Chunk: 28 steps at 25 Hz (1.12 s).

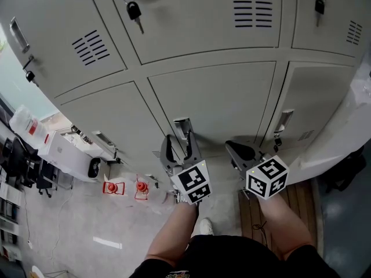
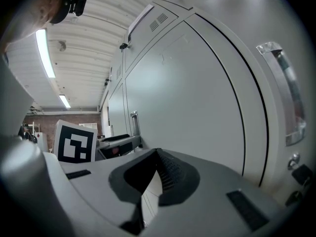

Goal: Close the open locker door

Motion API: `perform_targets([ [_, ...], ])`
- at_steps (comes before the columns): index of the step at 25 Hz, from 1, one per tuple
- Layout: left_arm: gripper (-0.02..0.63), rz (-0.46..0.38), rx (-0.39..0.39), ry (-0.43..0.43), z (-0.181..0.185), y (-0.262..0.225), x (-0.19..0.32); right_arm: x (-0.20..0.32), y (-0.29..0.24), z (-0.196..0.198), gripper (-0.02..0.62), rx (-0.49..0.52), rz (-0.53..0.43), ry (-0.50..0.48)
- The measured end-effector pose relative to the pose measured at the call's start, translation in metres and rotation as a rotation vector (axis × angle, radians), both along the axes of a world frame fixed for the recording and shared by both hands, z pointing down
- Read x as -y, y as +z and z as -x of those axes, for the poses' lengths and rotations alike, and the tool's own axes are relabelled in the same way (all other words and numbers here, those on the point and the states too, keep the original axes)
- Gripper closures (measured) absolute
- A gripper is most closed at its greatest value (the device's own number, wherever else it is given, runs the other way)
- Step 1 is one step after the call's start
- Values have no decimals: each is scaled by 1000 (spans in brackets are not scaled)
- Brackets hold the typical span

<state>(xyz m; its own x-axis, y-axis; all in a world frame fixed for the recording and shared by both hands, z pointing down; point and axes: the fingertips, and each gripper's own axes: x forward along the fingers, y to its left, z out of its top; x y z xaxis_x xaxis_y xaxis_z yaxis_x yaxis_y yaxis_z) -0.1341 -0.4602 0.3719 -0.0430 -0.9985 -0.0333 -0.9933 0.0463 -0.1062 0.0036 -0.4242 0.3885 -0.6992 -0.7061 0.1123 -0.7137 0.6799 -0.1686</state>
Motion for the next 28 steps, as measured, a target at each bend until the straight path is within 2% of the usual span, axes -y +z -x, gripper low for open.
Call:
perform_targets([
  [9,370,12,-9,19,-1,0,-1,-8,-3,-8,542,6,-4,4],
  [15,367,-12,15,38,-11,-10,-15,-16,-5,-14,541,11,-4,1],
  [21,367,-25,35,63,-24,-18,-48,-38,-10,-15,541,12,-12,-26],
  [28,367,-5,27,87,-35,-13,-106,-89,-14,-13,541,-17,-38,-81],
])
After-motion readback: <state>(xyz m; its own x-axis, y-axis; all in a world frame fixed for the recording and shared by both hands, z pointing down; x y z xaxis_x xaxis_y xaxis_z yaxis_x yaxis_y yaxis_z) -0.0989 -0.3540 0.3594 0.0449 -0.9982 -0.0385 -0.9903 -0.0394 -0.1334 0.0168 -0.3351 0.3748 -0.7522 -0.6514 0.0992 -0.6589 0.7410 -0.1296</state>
